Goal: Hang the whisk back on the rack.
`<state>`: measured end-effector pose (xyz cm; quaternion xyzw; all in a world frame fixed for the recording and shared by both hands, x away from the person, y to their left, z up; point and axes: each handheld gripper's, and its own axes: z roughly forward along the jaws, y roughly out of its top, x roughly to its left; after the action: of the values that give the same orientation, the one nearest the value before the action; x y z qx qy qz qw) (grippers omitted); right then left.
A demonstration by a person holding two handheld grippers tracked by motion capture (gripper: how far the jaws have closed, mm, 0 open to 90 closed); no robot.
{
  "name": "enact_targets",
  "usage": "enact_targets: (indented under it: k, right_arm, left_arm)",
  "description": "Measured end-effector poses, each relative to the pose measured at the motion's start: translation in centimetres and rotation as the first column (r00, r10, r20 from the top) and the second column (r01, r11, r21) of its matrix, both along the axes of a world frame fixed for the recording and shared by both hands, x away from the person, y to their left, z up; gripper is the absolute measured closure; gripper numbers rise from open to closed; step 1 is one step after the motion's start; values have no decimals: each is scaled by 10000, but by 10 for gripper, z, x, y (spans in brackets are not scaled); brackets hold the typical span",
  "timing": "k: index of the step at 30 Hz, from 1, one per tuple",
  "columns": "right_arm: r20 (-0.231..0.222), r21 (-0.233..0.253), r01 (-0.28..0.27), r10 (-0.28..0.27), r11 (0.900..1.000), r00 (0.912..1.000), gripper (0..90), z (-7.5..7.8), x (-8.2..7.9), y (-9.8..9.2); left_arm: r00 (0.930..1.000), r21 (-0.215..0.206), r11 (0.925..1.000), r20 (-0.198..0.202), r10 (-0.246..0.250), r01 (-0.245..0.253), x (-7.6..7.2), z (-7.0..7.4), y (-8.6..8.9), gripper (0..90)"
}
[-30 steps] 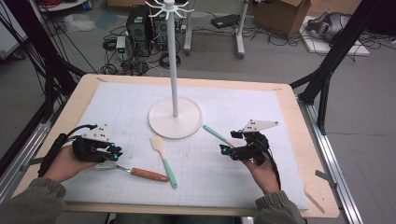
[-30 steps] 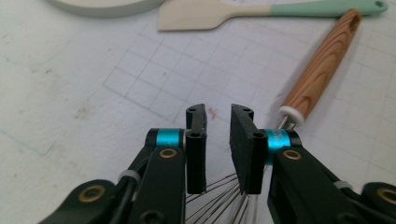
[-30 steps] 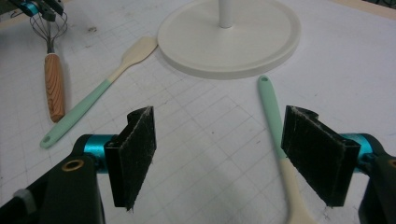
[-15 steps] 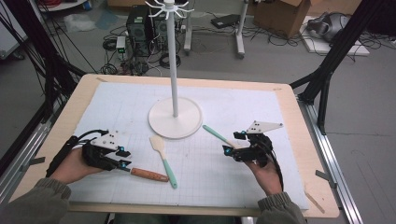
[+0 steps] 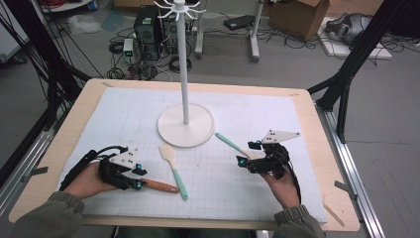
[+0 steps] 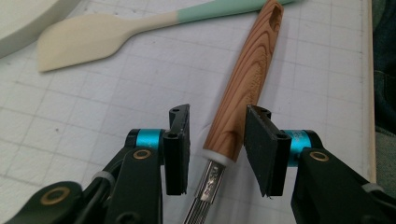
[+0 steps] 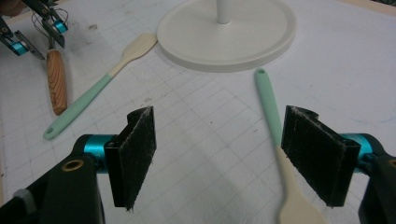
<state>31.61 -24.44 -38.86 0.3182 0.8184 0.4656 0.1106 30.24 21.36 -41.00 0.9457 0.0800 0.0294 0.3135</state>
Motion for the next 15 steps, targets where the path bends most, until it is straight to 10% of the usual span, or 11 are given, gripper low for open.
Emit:
enact_targets:
  k: [15]
  right_arm:
    - [24, -33, -33, 33, 10000, 10000, 255, -1, -1, 1]
  left_arm:
    - [9981, 370, 9981, -405, -469, 484, 2, -11, -9, 598]
